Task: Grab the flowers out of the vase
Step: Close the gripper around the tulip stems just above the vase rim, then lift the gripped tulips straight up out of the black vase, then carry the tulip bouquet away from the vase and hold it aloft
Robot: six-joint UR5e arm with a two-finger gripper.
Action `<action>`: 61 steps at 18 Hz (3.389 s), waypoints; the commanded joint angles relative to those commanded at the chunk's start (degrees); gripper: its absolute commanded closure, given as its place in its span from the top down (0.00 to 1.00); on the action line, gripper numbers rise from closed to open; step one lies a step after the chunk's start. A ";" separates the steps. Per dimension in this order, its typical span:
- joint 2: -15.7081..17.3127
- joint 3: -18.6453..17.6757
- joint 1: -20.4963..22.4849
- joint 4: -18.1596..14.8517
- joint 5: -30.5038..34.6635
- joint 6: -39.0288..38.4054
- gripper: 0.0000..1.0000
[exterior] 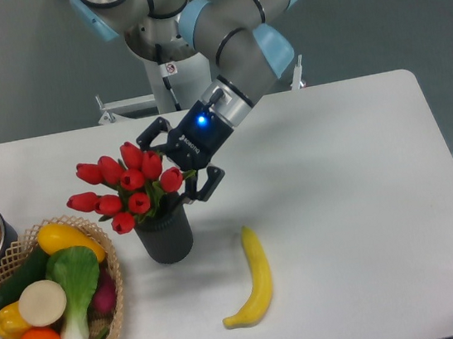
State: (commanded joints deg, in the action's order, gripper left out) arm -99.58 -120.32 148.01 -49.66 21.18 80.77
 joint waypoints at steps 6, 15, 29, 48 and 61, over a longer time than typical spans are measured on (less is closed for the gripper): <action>-0.09 0.53 2.63 0.00 -0.09 -1.15 0.09; 0.70 3.34 3.96 0.00 -3.07 -6.33 0.00; 6.06 7.55 8.17 -0.09 -12.83 -20.28 0.00; -2.81 25.84 19.59 0.26 -11.63 -29.11 0.03; -3.78 25.84 19.60 0.00 15.20 -21.01 0.00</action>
State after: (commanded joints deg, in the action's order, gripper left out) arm -103.36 -94.48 167.61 -49.66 36.38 59.77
